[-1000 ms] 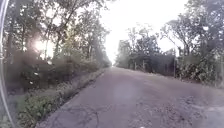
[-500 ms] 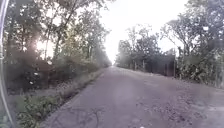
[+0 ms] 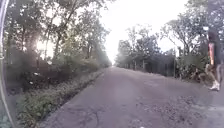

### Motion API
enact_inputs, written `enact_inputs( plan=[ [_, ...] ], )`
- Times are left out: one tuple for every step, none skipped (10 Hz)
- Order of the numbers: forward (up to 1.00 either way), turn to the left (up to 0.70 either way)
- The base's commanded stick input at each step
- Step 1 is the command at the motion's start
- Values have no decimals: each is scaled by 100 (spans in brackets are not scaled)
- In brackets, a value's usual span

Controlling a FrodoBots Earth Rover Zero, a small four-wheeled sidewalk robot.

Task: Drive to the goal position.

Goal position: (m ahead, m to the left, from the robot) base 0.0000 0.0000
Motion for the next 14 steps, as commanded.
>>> enact_inputs(
  plan=[
    [10, 1],
    [10, 1],
    [10, 1],
    [10, 1],
    [10, 1],
    [10, 1],
    [10, 1],
    [10, 1],
    [10, 1],
    [10, 1],
    [10, 1],
    [10, 1],
    [10, 1],
    [10, 1]
  ],
)
